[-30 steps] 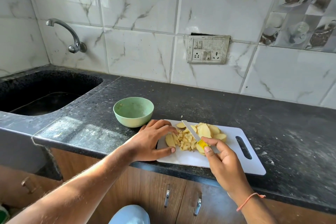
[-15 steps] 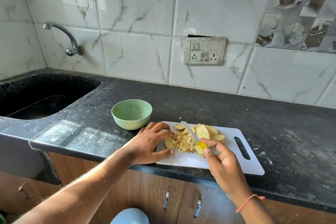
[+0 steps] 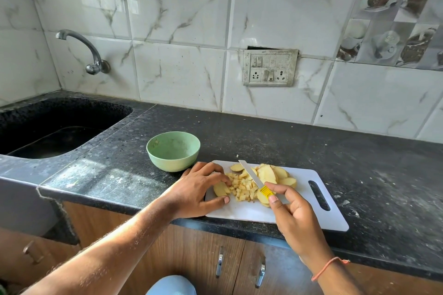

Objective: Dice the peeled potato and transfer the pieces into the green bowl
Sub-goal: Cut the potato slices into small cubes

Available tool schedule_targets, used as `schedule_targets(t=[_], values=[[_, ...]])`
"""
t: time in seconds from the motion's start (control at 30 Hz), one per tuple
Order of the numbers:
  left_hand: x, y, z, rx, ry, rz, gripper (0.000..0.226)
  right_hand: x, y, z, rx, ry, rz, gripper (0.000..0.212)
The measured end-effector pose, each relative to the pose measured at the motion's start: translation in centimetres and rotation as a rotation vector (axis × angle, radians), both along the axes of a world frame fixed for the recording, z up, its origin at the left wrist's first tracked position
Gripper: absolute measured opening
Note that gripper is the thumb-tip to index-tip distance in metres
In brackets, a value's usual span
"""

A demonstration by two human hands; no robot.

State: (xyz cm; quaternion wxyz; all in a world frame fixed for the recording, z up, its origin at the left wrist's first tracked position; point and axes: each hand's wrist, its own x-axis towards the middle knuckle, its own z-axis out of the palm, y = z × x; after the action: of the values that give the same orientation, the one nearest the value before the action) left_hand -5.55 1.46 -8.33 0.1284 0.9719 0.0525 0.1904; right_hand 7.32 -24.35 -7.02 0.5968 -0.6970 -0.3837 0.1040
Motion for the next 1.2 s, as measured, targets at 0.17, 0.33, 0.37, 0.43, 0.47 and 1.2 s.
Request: schedule_targets(t=[0.17, 0.33, 0.37, 0.43, 0.47, 1.2], values=[[0.0, -0.1, 0.0, 0.002, 0.008, 0.0, 0.045, 0.0, -0.1, 0.0, -0.006, 0.004, -0.003, 0.022], [0.0, -0.1, 0.1, 0.002, 0.004, -0.001, 0.043, -0.2, -0.1, 0.3, -0.022, -0.008, 0.006, 0.025], [-0.1, -0.1, 0.1, 0.002, 0.003, 0.0, 0.043, -0.3, -0.1, 0.4, -0.028, -0.012, 0.008, 0.023], [-0.1, -0.1, 0.0, -0.003, -0.003, 0.004, 0.046, -0.5, 0.0, 0.5, -0.052, -0.034, 0.001, 0.021], [-0.1, -0.1, 0.0, -0.007, -0.002, 0.007, 0.047, -0.5, 0.1, 0.4, -0.068, -0.055, -0.002, 0.02], [0.1, 0.1, 0.0, -0.049, -0.024, 0.021, 0.046, -6.2, -0.3, 3.0, -0.645, -0.582, -0.176, 0.031]])
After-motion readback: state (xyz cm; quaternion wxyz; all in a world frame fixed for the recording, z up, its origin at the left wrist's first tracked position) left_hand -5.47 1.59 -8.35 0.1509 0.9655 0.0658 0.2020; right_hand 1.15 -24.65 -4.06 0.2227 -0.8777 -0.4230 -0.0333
